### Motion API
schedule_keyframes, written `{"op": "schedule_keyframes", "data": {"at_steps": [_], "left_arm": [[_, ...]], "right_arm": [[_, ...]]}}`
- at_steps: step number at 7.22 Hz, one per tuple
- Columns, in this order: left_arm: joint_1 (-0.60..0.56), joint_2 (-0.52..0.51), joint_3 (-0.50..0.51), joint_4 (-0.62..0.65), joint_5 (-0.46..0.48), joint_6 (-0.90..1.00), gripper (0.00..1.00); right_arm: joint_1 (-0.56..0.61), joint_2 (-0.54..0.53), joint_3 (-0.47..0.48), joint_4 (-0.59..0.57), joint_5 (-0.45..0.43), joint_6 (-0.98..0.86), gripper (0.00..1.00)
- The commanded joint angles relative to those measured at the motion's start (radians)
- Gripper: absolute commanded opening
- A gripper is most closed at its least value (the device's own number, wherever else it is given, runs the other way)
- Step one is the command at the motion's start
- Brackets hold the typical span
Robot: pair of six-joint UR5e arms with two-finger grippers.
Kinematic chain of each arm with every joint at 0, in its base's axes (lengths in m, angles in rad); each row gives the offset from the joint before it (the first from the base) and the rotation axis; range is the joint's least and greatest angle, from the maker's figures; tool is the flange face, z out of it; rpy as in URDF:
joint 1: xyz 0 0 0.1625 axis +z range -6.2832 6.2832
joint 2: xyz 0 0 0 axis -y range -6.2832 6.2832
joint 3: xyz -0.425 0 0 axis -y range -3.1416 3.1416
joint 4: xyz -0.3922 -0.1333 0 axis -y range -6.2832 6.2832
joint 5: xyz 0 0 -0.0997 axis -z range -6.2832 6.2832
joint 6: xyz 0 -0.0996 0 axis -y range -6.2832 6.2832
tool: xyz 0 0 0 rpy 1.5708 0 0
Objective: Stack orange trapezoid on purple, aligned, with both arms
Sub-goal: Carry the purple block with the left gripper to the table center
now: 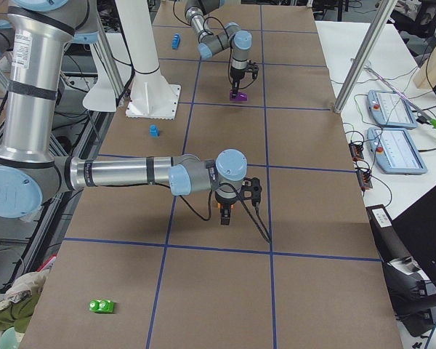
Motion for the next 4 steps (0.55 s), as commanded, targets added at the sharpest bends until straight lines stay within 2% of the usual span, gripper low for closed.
{"op": "schedule_keyframes", "data": {"at_steps": [1, 3, 4], "left_arm": [[0.002, -0.005, 0.013, -0.013, 0.0, -0.005, 0.0], [0.008, -0.013, 0.028, -0.015, 0.0, -0.005, 0.02], [0.008, -0.015, 0.031, -0.015, 0.0, -0.003, 0.07]], "right_arm": [[-0.004, 0.0, -0.002, 0.0, 0.001, 0.0, 1.0], [-0.006, 0.0, -0.002, 0.0, 0.001, 0.0, 1.0], [-0.007, 0.0, -0.003, 0.0, 0.001, 0.0, 1.0]]}}
